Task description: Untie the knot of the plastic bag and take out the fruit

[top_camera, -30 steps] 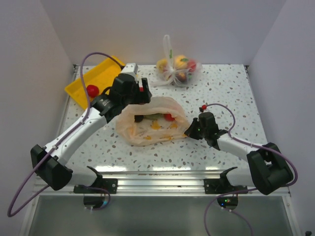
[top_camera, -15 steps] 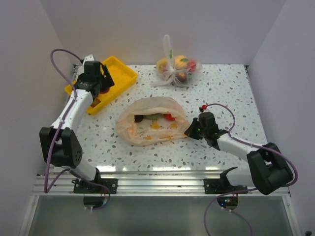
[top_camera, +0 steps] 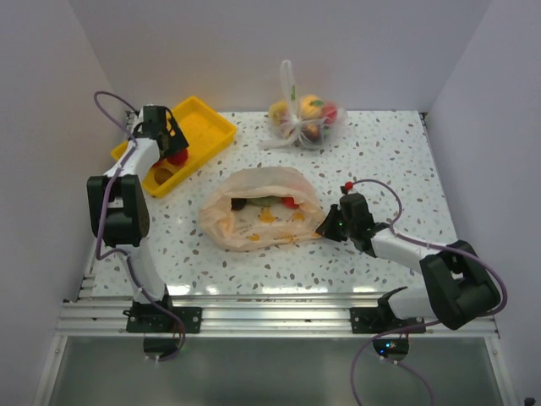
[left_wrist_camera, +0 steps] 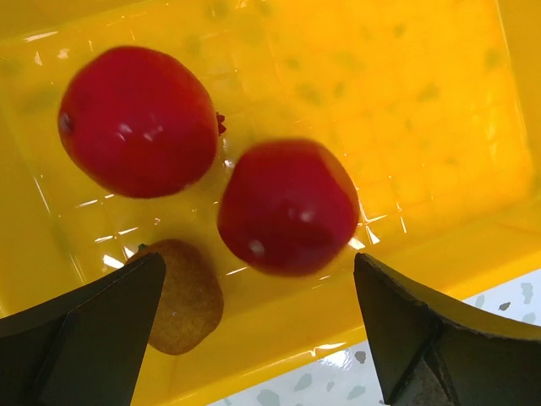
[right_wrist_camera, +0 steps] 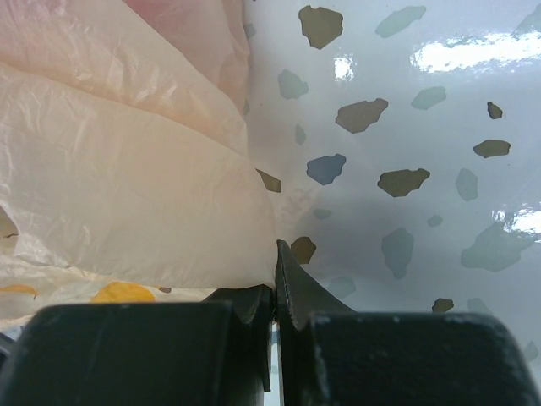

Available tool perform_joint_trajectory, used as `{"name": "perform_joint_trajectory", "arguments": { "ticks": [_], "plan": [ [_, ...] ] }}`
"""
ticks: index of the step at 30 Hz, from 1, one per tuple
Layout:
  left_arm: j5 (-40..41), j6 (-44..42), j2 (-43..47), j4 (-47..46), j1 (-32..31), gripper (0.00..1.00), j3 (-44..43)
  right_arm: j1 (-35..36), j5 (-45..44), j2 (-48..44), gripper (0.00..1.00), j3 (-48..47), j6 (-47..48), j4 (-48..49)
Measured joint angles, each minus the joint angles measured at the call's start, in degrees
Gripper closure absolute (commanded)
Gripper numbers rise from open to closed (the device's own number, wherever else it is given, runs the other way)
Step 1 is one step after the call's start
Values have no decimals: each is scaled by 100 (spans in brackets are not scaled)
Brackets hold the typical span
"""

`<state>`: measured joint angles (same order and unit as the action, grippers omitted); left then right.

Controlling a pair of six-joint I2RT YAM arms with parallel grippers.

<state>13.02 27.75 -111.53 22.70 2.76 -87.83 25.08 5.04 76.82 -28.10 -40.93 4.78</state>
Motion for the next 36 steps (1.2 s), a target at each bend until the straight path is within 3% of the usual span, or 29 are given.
{"name": "perform_joint_trajectory", "arguments": {
  "ticks": [10,14,18,19,22,23,25,26,31,36],
  "plan": [
    [-166,13,153,-9,-17,0,50,0,9,4,100,-66,11,-48],
    [-258,15,872,11,-157,0,413,0,-7,-46,99,-166,63,-160],
    [-302,13,1764,-26,-599,0,778,0,-92,-197,90,-245,127,-286],
    [-323,13,2004,-33,-780,0,896,0,-103,-251,87,-262,153,-326],
    [-402,11,2675,-37,-1370,0,1268,0,-105,-420,66,-352,278,-516],
    [-407,11,2874,-39,-1563,0,1408,0,-105,-461,52,-407,352,-619],
    [-424,11,3248,31,-1884,0,1687,0,-96,-529,36,-544,525,-824],
    [-422,13,3401,76,-1982,0,1801,0,-92,-566,22,-629,612,-935],
    [-420,26,4223,417,-2389,0,2376,0,-20,-776,4,-1161,1147,-1528],
    [-437,127,4865,702,-2579,0,2769,15,203,-831,1,-1681,1596,-1958]
  ]
}}
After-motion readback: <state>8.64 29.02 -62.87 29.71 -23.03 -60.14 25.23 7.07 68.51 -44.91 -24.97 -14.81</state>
